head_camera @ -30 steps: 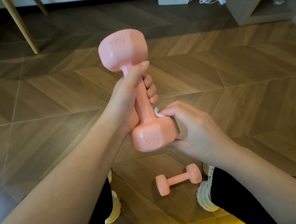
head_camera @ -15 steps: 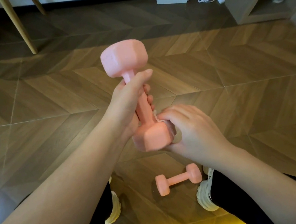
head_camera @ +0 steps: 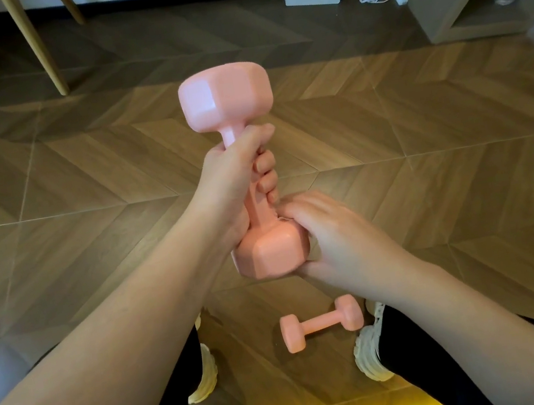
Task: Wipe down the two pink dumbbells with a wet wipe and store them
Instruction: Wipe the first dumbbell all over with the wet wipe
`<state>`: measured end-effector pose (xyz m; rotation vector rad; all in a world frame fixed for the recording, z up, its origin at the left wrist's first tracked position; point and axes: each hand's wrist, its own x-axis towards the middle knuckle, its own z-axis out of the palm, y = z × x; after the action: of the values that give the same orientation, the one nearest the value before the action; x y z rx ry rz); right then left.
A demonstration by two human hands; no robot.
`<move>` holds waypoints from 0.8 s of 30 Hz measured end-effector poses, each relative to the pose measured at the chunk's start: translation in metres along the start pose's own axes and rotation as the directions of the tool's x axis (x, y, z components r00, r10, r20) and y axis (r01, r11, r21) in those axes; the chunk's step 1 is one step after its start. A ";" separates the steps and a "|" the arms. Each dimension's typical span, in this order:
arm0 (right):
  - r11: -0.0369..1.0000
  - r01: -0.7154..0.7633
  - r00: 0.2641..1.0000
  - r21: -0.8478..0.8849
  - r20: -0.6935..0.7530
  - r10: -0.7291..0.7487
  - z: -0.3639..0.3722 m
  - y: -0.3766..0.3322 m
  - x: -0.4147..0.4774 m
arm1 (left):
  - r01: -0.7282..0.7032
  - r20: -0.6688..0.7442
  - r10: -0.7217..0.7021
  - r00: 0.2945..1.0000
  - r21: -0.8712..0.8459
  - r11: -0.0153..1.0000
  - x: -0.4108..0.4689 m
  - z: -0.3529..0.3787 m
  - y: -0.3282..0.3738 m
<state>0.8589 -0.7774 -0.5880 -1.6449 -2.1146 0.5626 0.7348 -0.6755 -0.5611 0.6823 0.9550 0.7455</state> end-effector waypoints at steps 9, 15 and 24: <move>0.999 0.038 0.999 -0.025 -0.017 -0.039 -0.001 0.007 0.002 | -0.025 0.075 0.026 0.997 -0.009 1.000 0.001 0.000 0.002; 0.987 0.032 0.966 -0.156 -0.249 -0.071 -0.004 0.010 -0.004 | -0.094 -0.022 0.097 0.995 0.118 0.989 0.004 -0.005 0.000; 0.978 0.039 0.995 -0.206 -0.078 -0.057 0.001 0.004 -0.001 | -0.001 -0.069 0.003 0.998 0.038 0.999 0.004 -0.002 -0.009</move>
<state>0.8620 -0.7776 -0.5906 -1.6875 -2.2053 0.2627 0.7367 -0.6769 -0.5704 0.6940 1.0340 0.7584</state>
